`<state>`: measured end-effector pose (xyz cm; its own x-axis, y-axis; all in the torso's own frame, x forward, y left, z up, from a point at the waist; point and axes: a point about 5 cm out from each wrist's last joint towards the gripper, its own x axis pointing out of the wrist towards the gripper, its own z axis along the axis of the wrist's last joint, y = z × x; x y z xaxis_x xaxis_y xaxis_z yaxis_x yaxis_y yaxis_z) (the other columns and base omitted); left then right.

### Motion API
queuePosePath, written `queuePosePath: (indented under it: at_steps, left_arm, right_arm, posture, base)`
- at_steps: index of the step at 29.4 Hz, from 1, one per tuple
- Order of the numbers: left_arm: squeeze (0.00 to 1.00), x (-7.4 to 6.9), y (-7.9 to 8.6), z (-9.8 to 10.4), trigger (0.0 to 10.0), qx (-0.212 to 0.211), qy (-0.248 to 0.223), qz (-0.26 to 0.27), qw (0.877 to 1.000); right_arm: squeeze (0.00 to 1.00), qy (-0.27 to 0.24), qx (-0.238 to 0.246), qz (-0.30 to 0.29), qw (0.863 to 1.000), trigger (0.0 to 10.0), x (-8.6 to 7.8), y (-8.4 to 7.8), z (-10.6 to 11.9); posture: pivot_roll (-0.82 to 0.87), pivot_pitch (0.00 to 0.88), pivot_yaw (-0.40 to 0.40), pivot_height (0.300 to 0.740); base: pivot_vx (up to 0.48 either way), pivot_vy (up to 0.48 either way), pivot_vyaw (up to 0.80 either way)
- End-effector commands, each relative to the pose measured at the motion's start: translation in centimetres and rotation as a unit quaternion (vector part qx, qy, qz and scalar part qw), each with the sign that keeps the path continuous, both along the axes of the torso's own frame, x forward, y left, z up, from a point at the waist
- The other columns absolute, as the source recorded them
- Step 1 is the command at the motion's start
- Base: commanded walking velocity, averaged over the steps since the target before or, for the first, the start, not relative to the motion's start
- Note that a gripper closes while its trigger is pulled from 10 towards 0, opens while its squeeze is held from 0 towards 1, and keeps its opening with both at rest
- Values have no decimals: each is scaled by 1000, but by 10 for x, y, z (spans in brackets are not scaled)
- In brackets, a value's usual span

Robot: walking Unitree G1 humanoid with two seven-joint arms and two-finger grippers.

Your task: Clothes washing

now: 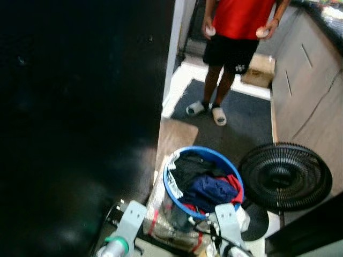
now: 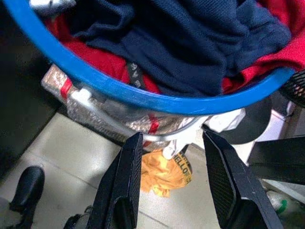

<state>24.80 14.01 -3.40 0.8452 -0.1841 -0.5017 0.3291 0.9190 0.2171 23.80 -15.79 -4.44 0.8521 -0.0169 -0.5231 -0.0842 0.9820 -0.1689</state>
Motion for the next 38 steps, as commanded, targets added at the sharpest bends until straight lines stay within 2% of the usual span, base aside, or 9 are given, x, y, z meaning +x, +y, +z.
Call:
queuePosePath:
  at_steps: [1,18,35,38]
  left_arm:
    - [0,1,27,0,10000,15,6,52,999]
    - [0,1,23,0,10000,9,6,33,999]
    - [0,0,20,0,10000,8,4,26,1000]
    - [0,0,21,0,10000,9,5,27,1000]
  right_arm:
    - [0,16,-7,-8,1000,10000,-8,-7,-6]
    - [0,21,-9,-7,1000,10000,-11,-8,-7]
    - [0,21,-11,-4,1000,10000,-10,-9,-7]
    - [0,22,-12,-4,1000,10000,-11,-9,-7]
  posture:
    - [71,0,6,740]
    - [66,0,9,740]
    - [65,0,5,740]
    - [66,0,6,740]
  base:
    - [0,0,0]
    - [0,0,0]
    - [249,-330,0]
    - [0,0,0]
